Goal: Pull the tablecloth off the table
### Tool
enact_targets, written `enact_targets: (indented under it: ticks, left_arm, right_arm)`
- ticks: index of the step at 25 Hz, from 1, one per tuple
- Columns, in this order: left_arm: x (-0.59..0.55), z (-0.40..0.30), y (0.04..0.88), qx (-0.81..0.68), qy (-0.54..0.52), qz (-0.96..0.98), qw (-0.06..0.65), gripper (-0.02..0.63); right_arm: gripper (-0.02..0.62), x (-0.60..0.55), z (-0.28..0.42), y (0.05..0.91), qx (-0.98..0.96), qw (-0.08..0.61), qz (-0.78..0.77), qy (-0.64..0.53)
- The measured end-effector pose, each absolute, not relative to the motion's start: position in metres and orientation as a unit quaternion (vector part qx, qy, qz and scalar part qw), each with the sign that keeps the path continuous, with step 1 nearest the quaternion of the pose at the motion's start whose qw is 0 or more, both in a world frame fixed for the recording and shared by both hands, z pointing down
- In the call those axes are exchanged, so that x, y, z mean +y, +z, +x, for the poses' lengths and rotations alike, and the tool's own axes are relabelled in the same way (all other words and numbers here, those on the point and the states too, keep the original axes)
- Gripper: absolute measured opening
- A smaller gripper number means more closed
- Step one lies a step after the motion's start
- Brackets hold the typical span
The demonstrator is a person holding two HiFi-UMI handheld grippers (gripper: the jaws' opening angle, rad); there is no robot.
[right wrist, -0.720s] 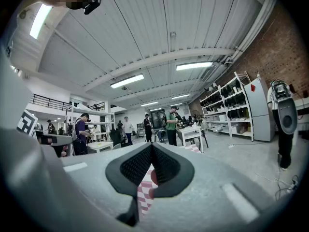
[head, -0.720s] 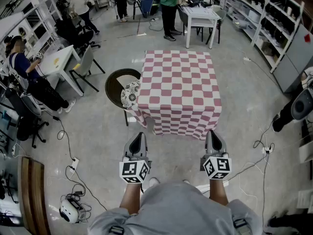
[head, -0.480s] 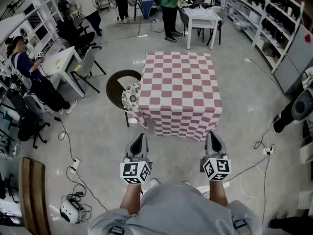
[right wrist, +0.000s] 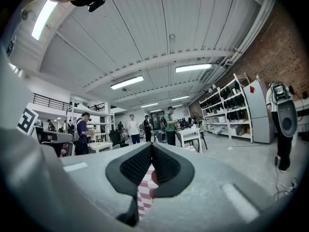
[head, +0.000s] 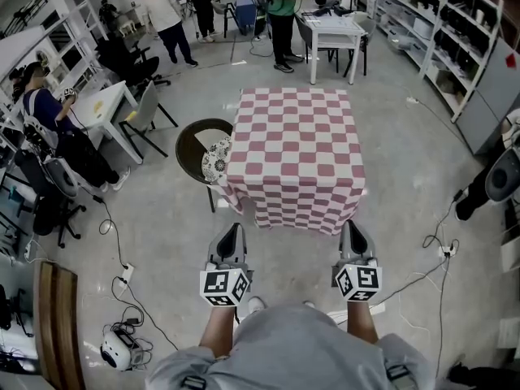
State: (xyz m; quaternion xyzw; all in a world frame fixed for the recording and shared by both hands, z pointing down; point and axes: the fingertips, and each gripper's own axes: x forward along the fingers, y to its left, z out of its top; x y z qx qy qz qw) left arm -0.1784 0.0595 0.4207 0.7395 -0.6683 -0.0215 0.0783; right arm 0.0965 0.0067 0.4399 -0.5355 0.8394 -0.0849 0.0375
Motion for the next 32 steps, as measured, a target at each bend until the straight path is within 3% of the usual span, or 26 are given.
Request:
enact_targets:
  ticks: [6,7,8,9,12,23,32]
  left_arm:
    - [0.064,-0.155,0.42,-0.676,-0.03,0.733,0.072,0.008]
    - [0.067,-0.153,0.418,-0.68,-0.033,0.729,0.067,0.043]
    - [0.069,-0.15,0.417,-0.684,-0.034,0.726,0.065,0.16]
    - [0.071,-0.147,0.417,-0.686,-0.033,0.724,0.066,0.193]
    - [0.073,-0.139,0.421,-0.691,-0.028,0.719,0.069,0.235]
    - [0.066,-0.101,0.435,-0.687,-0.014,0.723,0.07,0.264]
    - [0.015,-0.114,0.434,-0.682,-0.018,0.729,0.056,0.264]
  right_arm:
    - [0.003,0.015,0.112,0.441,0.85,0.039,-0.521,-0.073]
    - [0.011,0.019,0.114,0.438,0.855,0.051,-0.51,-0.076]
    - [0.132,0.023,0.117,0.435,0.86,0.06,-0.5,-0.081]
    - [0.201,0.025,0.12,0.434,0.863,0.065,-0.493,-0.086]
    - [0.254,0.025,0.133,0.437,0.862,0.06,-0.495,-0.091]
    - [0.27,0.018,0.171,0.469,0.856,0.03,-0.507,-0.1]
    - [0.268,-0.022,0.155,0.48,0.862,-0.006,-0.5,-0.088]
